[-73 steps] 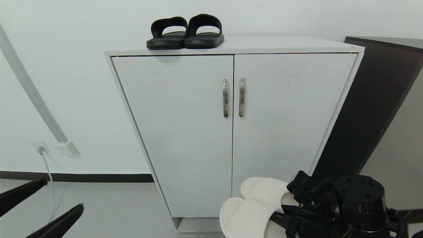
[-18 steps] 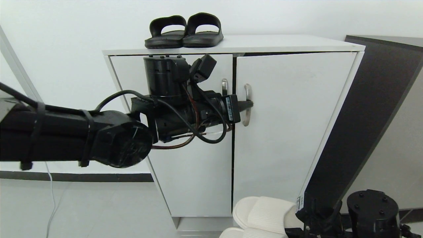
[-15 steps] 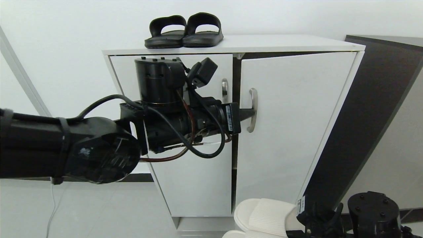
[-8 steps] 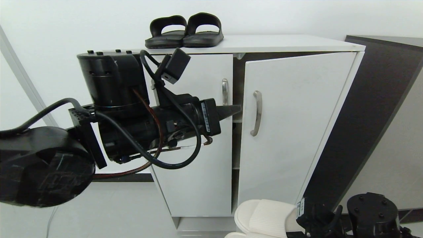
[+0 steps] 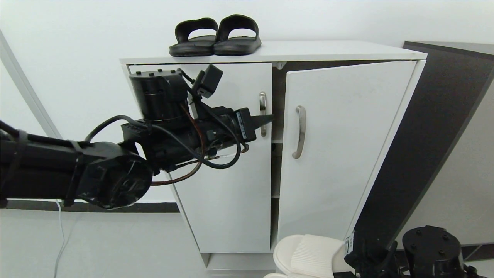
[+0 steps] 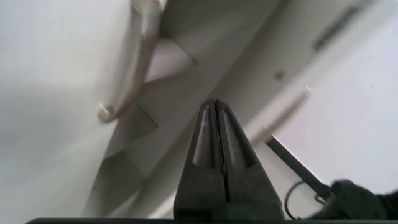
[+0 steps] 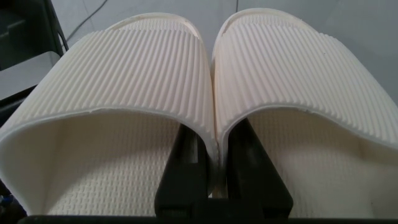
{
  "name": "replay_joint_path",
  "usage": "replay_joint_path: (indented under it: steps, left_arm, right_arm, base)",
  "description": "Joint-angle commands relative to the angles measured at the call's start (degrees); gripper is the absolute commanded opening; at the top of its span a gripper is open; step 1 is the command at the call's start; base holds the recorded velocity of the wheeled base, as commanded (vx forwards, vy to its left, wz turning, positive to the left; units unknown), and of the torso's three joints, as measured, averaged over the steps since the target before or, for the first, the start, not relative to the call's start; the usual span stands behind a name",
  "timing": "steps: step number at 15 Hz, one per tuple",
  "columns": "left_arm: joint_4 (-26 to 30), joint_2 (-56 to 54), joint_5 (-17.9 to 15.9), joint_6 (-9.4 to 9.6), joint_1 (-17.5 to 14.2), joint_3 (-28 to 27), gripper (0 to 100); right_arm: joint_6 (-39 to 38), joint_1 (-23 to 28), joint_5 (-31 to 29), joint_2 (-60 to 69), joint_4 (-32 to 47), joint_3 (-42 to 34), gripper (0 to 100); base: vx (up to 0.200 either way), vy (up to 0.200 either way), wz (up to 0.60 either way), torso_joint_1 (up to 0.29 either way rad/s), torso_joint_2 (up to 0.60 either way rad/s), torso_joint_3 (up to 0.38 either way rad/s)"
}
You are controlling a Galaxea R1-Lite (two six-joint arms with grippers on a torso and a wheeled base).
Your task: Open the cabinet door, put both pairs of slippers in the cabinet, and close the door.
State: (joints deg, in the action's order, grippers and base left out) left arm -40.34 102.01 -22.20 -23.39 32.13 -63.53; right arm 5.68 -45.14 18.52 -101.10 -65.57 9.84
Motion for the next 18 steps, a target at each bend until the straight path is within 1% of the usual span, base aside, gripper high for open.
replay_joint_path:
  steps: [1,2,4,7,8,11,15,16,18]
  left_arm:
    - [0.08,3.72,-0.04,-0.16,-0.05,-2.57,0]
    - [0.26,5.92,0.05,-0.07,0.39,-4.59,0]
    - [0.17,7.59,0.05,-0.16,0.74,-6.00,0]
    - [0.26,8.12,-0.04,-0.16,1.70,-6.35,0]
    - [0.26,7.94,0.05,-0.16,2.14,-6.35,0]
    - [0.00,8.12,0.05,-0.16,2.32,-6.35,0]
    - [-0.27,8.56,0.84,0.01,2.67,-5.91,0]
    - [-0.79,8.12,1.28,0.01,4.52,-4.77,0]
    - [-4.13,7.85,3.21,0.19,8.38,-3.01,0]
  right_arm:
    - [0.03,-0.03,0.03,-0.42,0.01,-0.08,0]
    - [0.30,-0.12,0.47,-0.42,0.01,-0.61,0]
    - [1.26,-0.12,1.52,-0.50,0.01,-0.79,0]
    - [1.26,-0.39,1.52,-1.30,-0.08,-0.96,0]
    - [1.26,-1.35,1.52,-1.30,-0.08,-1.40,0]
    - [1.26,-2.58,1.52,-1.12,-0.08,-2.02,0]
    - [1.09,-3.11,1.52,-1.21,-0.08,-2.28,0]
    - [1.09,-3.90,1.52,-1.12,-0.08,-2.37,0]
    - [1.26,-4.87,1.52,-1.03,-0.52,-3.16,0]
  base:
    - [0.000,0.000,0.00,0.000,0.00,0.000]
    - [0.000,0.000,0.00,0.000,0.00,0.000]
    - [0.000,0.000,0.00,0.000,0.00,0.000]
    - [0.000,0.000,0.00,0.000,0.00,0.000]
    - [0.000,0.000,0.00,0.000,0.00,0.000]
    - [0.000,0.000,0.00,0.000,0.00,0.000]
    - [-0.200,0.000,0.00,0.004,0.01,0.006]
    - [-0.200,0.000,0.00,-0.002,-0.01,0.007]
    - [-0.200,0.000,0.00,-0.002,0.00,0.002]
